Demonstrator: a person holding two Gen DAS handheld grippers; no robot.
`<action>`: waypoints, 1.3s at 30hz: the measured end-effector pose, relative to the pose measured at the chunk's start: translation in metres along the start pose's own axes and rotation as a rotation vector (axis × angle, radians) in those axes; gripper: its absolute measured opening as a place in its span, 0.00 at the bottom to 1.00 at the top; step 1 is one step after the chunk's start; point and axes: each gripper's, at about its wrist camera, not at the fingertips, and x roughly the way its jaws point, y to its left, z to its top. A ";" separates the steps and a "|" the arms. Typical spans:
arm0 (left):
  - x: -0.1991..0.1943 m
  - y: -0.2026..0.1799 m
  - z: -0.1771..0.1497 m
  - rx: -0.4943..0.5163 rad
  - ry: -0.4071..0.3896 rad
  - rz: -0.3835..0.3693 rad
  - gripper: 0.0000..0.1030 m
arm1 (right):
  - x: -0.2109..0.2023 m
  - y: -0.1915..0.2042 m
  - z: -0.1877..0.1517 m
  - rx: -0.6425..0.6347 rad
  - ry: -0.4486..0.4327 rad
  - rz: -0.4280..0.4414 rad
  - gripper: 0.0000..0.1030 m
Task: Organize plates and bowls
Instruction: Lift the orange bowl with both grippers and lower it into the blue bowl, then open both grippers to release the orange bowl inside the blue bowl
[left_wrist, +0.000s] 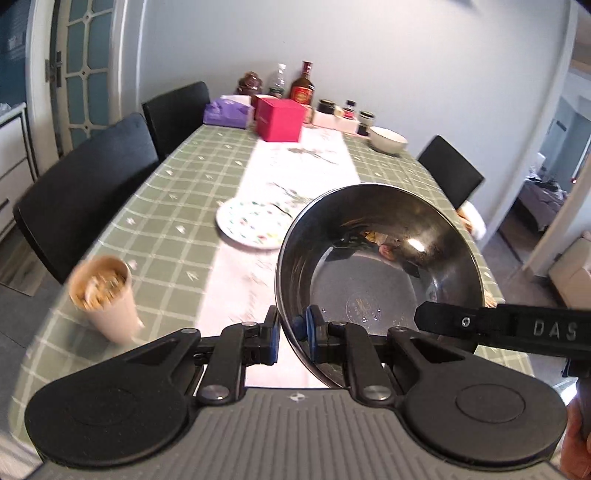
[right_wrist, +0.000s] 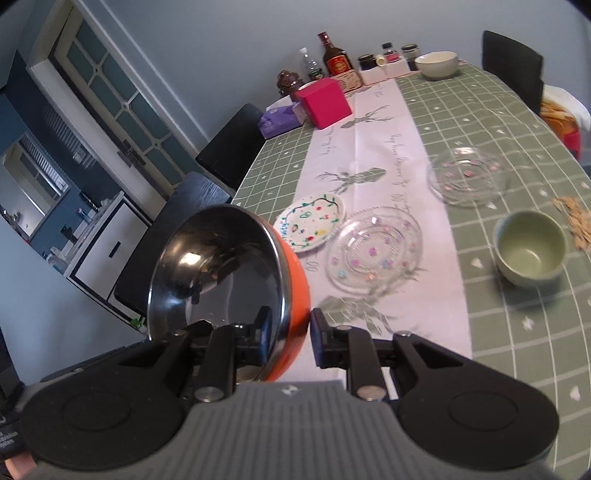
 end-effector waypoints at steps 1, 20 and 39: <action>-0.003 -0.003 -0.006 -0.004 0.001 -0.011 0.16 | -0.008 -0.003 -0.009 0.002 -0.029 -0.005 0.25; 0.007 -0.017 -0.088 0.027 0.139 -0.034 0.15 | -0.017 -0.060 -0.095 0.035 0.065 0.004 0.28; 0.002 -0.040 -0.095 0.150 0.074 0.082 0.16 | -0.009 -0.044 -0.103 -0.093 0.011 -0.109 0.35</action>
